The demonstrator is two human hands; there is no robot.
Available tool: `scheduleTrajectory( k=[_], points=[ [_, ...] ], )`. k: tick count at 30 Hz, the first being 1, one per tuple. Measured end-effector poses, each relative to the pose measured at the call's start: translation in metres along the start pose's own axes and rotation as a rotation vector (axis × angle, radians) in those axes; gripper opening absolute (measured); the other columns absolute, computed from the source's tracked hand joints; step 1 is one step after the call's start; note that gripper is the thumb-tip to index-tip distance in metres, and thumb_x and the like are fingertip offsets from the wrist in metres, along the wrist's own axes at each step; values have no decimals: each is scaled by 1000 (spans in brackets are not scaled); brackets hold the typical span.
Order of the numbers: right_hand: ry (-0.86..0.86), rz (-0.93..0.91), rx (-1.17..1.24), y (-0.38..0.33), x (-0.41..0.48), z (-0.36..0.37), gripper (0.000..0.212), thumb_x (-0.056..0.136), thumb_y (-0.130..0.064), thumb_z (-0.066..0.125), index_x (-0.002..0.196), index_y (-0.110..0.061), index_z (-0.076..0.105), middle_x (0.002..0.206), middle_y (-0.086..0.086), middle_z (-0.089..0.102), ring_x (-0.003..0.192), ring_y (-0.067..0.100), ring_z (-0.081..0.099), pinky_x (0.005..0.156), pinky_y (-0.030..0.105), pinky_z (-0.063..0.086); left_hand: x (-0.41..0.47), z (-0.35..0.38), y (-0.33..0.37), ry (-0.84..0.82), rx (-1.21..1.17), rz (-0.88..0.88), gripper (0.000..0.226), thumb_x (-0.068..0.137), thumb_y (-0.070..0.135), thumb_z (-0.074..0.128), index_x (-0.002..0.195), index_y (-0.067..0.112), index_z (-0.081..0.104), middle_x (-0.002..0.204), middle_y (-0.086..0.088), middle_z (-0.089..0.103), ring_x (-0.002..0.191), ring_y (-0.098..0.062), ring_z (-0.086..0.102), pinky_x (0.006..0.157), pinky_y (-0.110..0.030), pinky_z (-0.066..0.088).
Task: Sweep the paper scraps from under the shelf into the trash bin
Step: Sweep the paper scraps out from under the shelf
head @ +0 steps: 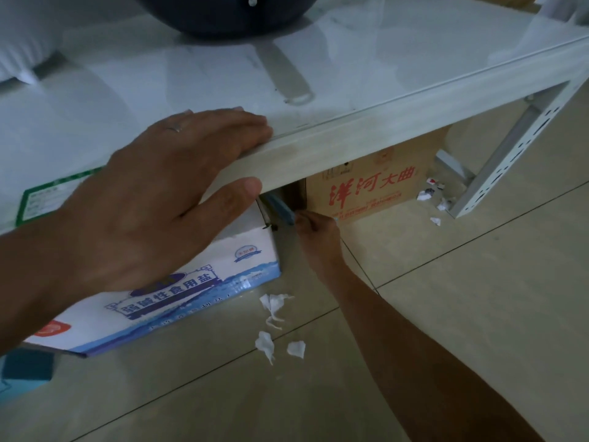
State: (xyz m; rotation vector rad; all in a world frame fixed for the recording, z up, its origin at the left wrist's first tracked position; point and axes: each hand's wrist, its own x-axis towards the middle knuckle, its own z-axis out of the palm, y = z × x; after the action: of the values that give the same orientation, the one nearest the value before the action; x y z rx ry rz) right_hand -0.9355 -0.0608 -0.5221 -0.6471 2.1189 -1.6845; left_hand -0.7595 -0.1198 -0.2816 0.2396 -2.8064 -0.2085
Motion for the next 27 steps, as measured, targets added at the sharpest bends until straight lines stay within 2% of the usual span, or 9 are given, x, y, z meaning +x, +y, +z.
scheduleTrajectory(
  k=[4, 7, 9, 12, 15, 19, 22, 24, 27],
  points=[
    [-62, 47, -119, -9, 25, 25, 26, 94, -6, 48, 98, -6, 74, 74, 9, 65, 60, 17, 53, 58, 24, 39, 0, -2, 0, -29, 12, -3, 56, 95, 50, 31, 147, 29, 38, 152, 15, 38, 140, 3, 27, 117, -26, 18],
    [-105, 132, -232, -17, 33, 23, 31, 95, -10, 49, 66, -7, 60, 72, 12, 60, 57, 19, 51, 56, 25, 38, 0, -2, -1, -18, 8, 0, 56, 95, 49, 31, 147, 29, 37, 152, 15, 39, 142, 1, 28, 119, -29, 20],
    [-95, 103, -347, -23, 21, 6, 38, 93, -15, 50, 56, -9, 50, 62, 9, 58, 53, 21, 53, 55, 28, 41, 0, 0, -1, -3, -9, 6, 56, 96, 48, 33, 147, 27, 39, 152, 13, 41, 142, -2, 30, 120, -33, 21],
    [77, -20, -324, -23, -10, -18, 45, 90, -11, 50, 47, -16, 42, 46, -3, 43, 42, 10, 41, 46, 20, 32, -1, 0, -1, 18, -23, 9, 56, 95, 46, 34, 146, 24, 41, 151, 10, 43, 142, -6, 34, 117, -43, 29],
    [101, -47, -224, -19, -11, -12, 33, 93, -10, 49, 62, -9, 58, 50, -3, 47, 43, 6, 41, 42, 17, 29, -1, 1, 0, 18, -9, 20, 55, 95, 45, 36, 146, 23, 42, 151, 10, 43, 142, -7, 33, 116, -44, 30],
    [17, 0, -227, -15, 16, 25, 29, 95, -11, 45, 80, -5, 68, 63, 14, 62, 58, 30, 58, 54, 30, 38, -1, 0, 1, -5, 7, 4, 55, 95, 47, 35, 146, 26, 40, 151, 12, 41, 141, -2, 31, 118, -33, 24],
    [-51, 99, -352, -13, 25, 32, 29, 97, -23, 49, 83, -5, 67, 66, 6, 58, 63, 29, 60, 59, 28, 37, 0, -2, 0, -16, 19, -1, 57, 95, 50, 32, 147, 28, 38, 152, 14, 39, 140, 1, 29, 118, -24, 18],
    [-34, 123, -455, -17, 15, 16, 32, 95, -30, 54, 70, -10, 59, 58, 0, 54, 53, 21, 54, 55, 26, 36, 0, -2, 0, -23, 28, 1, 57, 95, 50, 31, 147, 27, 38, 152, 13, 39, 141, -1, 29, 119, -22, 15],
    [135, -19, -377, -24, -16, -16, 42, 88, -13, 54, 49, -15, 41, 47, 3, 50, 43, 15, 49, 45, 20, 36, -1, -1, 0, -28, 60, -1, 58, 96, 50, 27, 148, 26, 37, 153, 10, 39, 143, -5, 31, 119, -24, 15]
  ],
)
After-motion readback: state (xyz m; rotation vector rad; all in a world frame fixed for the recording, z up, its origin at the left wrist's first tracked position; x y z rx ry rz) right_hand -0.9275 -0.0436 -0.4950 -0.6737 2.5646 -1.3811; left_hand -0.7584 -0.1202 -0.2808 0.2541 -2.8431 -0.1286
